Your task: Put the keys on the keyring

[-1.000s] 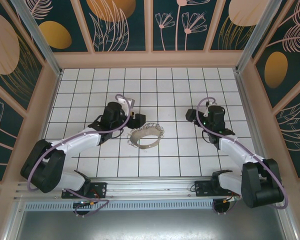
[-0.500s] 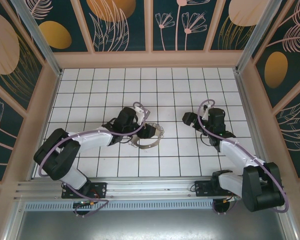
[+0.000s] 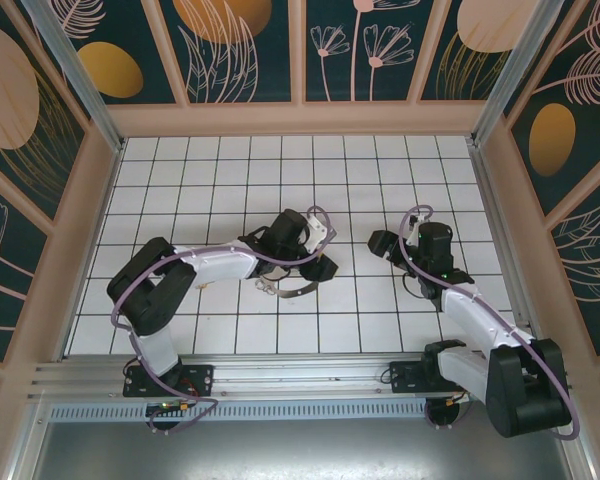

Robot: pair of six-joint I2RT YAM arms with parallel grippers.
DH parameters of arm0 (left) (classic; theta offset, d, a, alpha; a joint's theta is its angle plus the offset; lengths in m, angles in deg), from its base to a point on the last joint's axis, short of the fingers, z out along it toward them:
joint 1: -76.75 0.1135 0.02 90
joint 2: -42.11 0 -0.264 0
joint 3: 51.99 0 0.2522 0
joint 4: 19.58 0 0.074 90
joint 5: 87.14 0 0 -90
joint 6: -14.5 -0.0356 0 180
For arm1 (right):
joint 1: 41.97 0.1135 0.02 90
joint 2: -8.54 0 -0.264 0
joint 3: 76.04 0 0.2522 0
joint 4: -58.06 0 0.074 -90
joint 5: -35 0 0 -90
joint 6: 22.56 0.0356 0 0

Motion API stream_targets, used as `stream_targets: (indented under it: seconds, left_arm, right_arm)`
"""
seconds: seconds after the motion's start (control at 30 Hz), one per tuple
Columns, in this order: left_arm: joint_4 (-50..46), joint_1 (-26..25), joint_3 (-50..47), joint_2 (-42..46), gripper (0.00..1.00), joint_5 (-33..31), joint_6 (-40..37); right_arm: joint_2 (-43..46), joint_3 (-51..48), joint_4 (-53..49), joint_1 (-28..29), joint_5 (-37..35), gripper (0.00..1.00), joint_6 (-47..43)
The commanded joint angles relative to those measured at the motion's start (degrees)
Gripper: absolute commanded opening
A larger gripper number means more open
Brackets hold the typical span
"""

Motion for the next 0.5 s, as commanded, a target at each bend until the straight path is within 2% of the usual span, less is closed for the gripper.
stream_targets:
  seconds: [0.0,0.47]
  left_arm:
    - [-1.83,-0.02,2.66,-1.64,0.59,0.5,-2.04]
    - [-2.06,-0.02,3.96,-4.54,0.54,0.87,-2.85]
  right_arm:
    - [0.37,-0.11,-1.86,-0.68,-0.91,0.85,0.38]
    - [-0.86,-2.36,0.89,-3.33,0.58,0.86,0.42]
